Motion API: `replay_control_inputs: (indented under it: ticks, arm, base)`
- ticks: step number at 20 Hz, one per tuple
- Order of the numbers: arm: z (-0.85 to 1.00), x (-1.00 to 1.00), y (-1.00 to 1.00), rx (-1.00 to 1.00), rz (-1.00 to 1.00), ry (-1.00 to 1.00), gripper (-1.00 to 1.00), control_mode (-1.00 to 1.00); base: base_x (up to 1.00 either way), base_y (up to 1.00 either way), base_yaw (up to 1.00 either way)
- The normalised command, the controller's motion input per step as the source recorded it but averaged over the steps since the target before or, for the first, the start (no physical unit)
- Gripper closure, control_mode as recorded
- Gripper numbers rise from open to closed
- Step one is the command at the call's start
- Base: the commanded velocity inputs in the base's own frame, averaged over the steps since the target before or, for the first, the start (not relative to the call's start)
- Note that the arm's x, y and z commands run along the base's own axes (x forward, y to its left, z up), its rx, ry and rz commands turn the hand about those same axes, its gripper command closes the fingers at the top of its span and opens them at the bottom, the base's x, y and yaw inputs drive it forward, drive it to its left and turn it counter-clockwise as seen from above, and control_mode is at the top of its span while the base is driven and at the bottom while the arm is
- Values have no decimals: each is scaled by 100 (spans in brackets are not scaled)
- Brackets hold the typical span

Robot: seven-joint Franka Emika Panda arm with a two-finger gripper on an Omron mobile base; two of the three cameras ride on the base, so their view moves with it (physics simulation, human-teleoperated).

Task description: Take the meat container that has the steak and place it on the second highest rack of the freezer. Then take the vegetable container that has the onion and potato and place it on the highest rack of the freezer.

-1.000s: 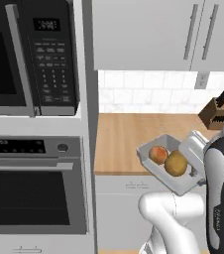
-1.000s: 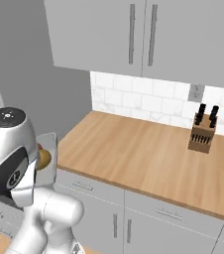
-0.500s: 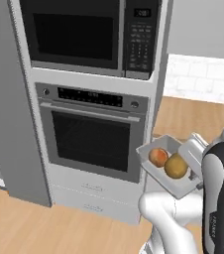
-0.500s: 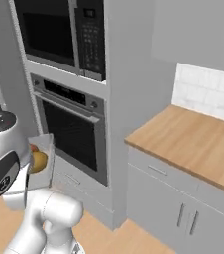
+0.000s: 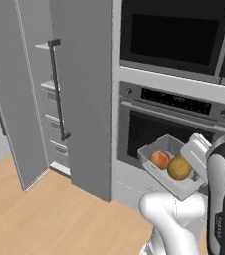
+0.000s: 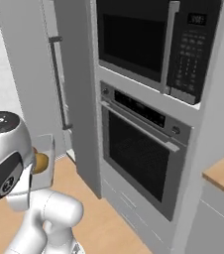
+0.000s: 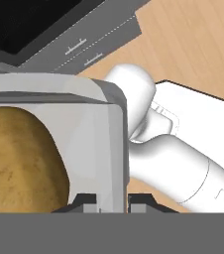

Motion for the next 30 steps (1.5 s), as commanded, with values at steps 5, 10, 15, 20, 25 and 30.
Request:
replay_control_inputs:
  ticks: [5,10,15,20,25,30]
  arm:
    - [0,0,0,0,0,0,100,100]
    - [0,0,0,0,0,0,100,100]
    - [0,0,0,0,0,0,100,100]
    - [0,0,0,0,0,0,100,100]
    - [0,0,0,0,0,0,100,100]
    - [0,0,0,0,0,0,100,100]
  base:
    - [100,100,10]
    - [100,100,7]
    - [100,97,0]
    - [100,68,-16]
    - [95,12,-29]
    - [60,10,-32]
